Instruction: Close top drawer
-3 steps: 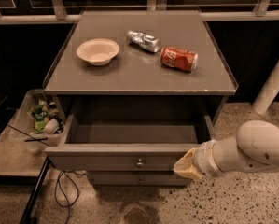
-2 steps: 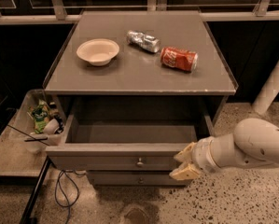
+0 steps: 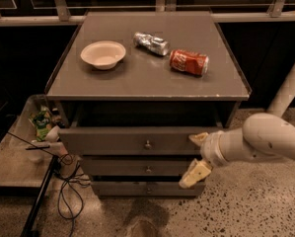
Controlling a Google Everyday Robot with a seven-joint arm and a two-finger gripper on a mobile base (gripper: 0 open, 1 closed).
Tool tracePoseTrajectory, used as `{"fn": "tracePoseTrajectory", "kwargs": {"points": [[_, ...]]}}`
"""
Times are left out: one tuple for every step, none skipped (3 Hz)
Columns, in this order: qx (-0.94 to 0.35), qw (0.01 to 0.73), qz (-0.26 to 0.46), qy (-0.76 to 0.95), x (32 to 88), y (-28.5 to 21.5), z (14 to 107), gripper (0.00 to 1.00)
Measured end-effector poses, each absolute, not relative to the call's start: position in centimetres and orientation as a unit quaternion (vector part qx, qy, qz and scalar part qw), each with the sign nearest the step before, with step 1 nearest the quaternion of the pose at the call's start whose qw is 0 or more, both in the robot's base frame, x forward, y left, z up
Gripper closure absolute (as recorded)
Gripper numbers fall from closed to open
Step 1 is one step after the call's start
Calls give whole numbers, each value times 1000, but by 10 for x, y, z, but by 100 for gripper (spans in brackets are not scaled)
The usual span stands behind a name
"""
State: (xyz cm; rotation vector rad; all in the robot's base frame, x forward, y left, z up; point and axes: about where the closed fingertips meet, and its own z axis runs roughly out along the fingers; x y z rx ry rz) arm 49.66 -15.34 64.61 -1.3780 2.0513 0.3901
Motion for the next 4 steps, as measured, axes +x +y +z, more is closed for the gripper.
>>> {"fn": "tracePoseTrajectory", "kwargs": {"points": [[-520, 335, 134, 774, 543, -159, 660, 18], [-520, 335, 134, 774, 542, -159, 660, 18], [-520, 335, 134, 774, 542, -159, 660, 0], [-520, 335, 134, 774, 542, -159, 660, 0]]}}
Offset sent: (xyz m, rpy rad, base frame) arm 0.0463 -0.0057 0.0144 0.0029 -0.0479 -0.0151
